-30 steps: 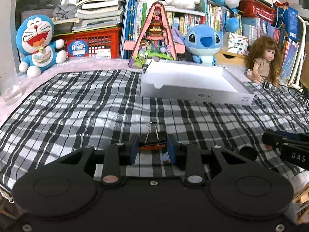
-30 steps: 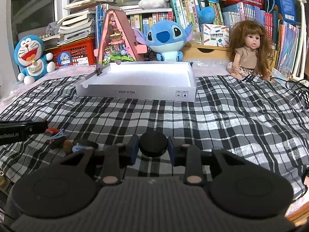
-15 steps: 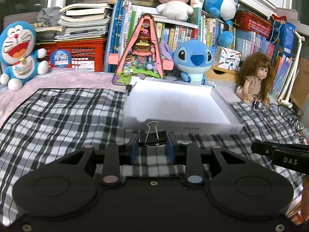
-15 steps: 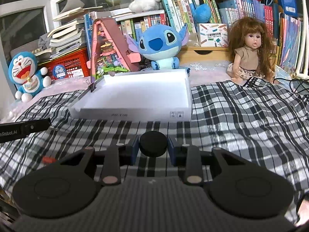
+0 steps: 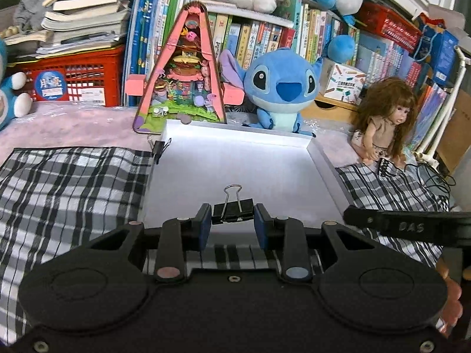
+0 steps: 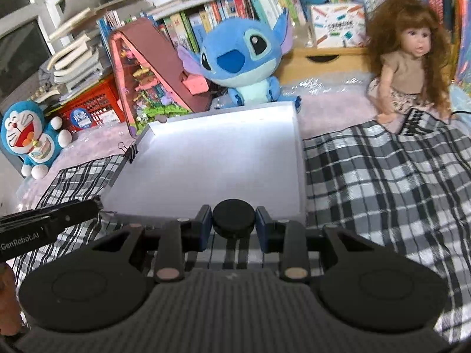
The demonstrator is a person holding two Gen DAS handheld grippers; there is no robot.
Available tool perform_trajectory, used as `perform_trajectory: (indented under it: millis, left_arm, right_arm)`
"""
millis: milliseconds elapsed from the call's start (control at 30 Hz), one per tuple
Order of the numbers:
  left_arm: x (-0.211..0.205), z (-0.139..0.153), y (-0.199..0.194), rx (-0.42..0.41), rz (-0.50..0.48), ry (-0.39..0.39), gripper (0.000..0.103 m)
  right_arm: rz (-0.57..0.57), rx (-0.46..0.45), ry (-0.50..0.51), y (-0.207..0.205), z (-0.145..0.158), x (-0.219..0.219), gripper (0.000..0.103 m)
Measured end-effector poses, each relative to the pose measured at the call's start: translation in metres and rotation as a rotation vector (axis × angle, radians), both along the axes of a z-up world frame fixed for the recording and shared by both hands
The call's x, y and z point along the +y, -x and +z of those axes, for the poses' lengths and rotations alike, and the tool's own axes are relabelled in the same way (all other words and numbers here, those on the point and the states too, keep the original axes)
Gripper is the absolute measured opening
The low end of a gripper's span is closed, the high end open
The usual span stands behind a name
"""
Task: Organize rigid objects
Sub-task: 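Carry the binder clip and puck into the white box with both tools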
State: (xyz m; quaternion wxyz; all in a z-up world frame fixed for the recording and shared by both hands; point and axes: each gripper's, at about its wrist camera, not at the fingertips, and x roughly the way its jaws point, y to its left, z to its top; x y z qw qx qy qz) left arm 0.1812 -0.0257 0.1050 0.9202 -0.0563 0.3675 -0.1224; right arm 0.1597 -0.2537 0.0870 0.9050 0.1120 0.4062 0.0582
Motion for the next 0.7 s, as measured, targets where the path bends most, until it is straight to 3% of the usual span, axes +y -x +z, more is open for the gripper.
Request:
perform_trajectory:
  millis: [300, 533, 700]
  left_arm:
    - [-0.019, -0.027, -0.046, 0.055, 0.001, -0.03, 0.029]
    - [-0.022, -0.046, -0.055, 0.075, 0.012, -0.06, 0.029]
    - [-0.028, -0.051, -0.057, 0.047, 0.007, -0.092, 0.029]
  right_arm:
    - [-0.005, 0.057, 0.048, -0.048, -0.026, 0.017, 0.037]
    - [-0.03, 0.077, 0.066, -0.065, -0.044, 0.023, 0.037]
    - [-0.041, 0.073, 0.095, -0.068, -0.049, 0.024, 0.038]
